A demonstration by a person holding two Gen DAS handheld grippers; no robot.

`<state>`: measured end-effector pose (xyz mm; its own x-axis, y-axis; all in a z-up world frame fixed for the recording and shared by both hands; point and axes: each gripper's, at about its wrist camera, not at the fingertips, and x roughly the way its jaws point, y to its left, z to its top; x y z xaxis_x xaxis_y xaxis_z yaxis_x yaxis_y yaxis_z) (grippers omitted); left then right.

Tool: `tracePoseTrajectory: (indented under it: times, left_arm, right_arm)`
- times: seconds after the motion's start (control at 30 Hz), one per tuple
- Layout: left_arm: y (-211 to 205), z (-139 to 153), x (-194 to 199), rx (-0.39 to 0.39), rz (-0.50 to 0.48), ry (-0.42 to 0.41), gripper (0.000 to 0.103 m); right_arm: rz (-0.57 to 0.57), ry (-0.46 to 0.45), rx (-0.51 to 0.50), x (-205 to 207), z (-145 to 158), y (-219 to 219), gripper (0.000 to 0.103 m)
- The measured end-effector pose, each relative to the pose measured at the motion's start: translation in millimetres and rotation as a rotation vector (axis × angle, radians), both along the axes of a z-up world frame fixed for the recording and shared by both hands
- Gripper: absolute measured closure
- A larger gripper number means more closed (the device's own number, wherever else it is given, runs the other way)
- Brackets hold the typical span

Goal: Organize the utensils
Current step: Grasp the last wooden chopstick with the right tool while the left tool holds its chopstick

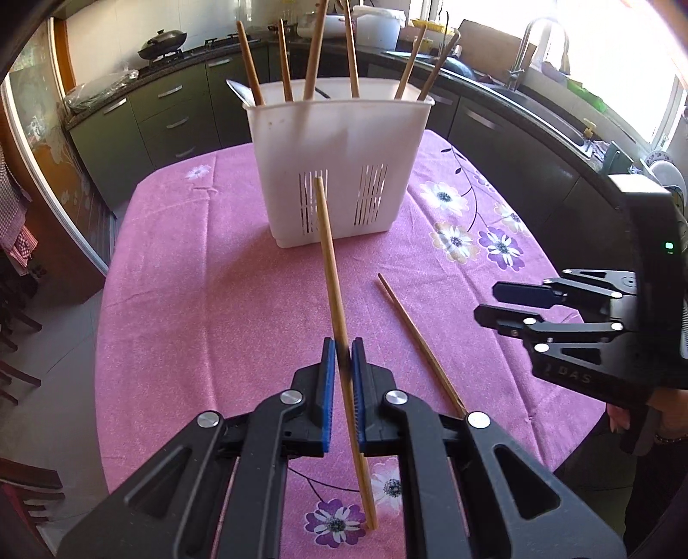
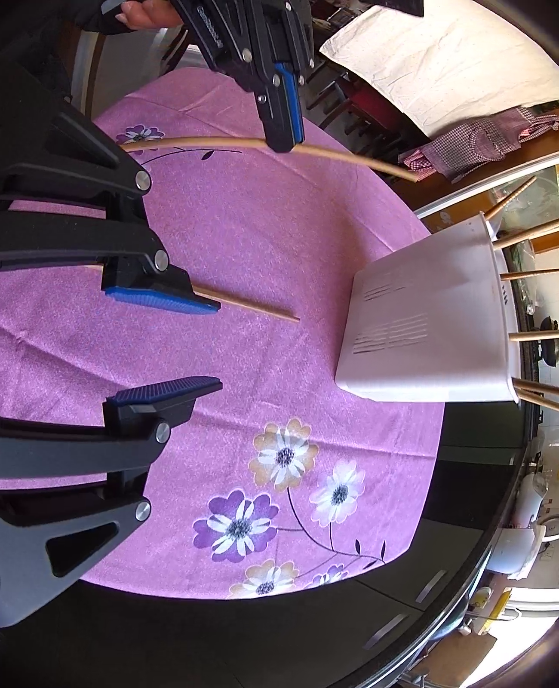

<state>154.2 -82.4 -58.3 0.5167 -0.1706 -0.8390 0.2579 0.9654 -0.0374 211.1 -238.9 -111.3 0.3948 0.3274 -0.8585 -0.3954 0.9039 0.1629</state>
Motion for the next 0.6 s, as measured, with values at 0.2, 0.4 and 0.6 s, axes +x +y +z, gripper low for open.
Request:
tracePoseTrajectory:
  times: [0.2,0.4,0.6]
  left_arm:
    - [18.5,21.9,-20.6,-0.004,0.011,-0.084,0.095]
    - [31.1,29.6,-29.8,-0.012,0.007,-0.108,0.095]
    - [35.7,28.0,-29.4,-0.020,0.001,-0.110,0.095]
  right_arm:
    - [0.033,0.053,-0.056,22.8,-24.8,32.4,0.073]
    - [0.042,0.083,-0.111,37.6,-43.2,54.1,0.073]
    - [0.060,0.065,-0.168,34.9,-44.4,67.3,0.094]
